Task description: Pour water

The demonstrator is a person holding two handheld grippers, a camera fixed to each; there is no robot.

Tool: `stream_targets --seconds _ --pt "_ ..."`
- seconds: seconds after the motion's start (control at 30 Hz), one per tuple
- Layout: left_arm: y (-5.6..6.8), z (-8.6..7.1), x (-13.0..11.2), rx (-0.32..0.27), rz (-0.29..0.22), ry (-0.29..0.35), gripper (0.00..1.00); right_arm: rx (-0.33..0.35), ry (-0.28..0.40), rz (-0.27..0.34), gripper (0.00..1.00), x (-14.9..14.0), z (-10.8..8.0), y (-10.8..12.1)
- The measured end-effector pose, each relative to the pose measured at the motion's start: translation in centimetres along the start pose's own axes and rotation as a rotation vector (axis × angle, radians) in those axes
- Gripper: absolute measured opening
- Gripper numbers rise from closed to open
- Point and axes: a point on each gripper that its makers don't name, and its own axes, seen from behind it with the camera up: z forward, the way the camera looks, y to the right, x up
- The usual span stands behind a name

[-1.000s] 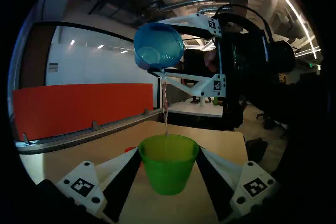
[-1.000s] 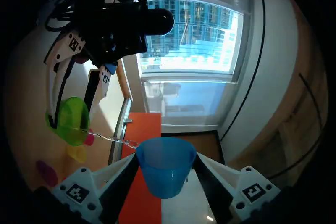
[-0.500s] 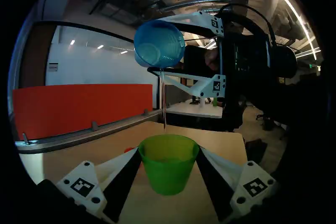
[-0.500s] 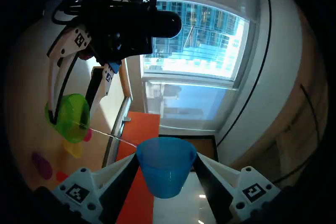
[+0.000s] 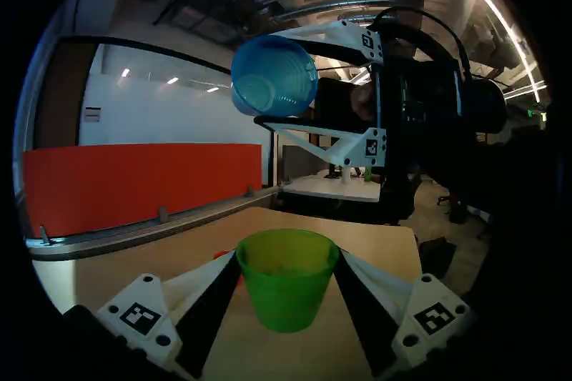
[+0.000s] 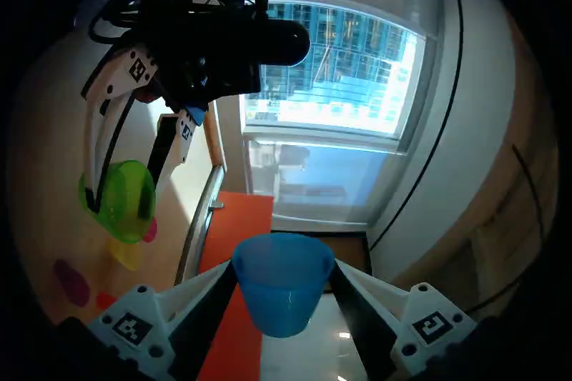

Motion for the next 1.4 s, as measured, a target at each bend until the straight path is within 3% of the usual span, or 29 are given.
stream_targets --seconds 0.2,0.4,1.03,1.4 --pt "0.0 0.0 0.0 -0.001 0.0 0.003 0.87 0.0 0.006 0.062 0.91 -0.1 0.0 -0.2" --pt "-0.1 0.0 0.0 0.0 0.007 0.001 0.87 -0.01 0.013 0.204 0.9 -0.5 -0.2 -0.2" --pt "-0.7 -0.6 0.3 0.017 0.025 -0.007 0.87 0.013 0.064 0.784 0.9 0.3 -1.3 -2.3" --pt "-1.0 -0.6 0.4 0.028 0.036 -0.013 0.87 0.05 0.036 1.21 0.9 0.0 -1.6 -3.7"
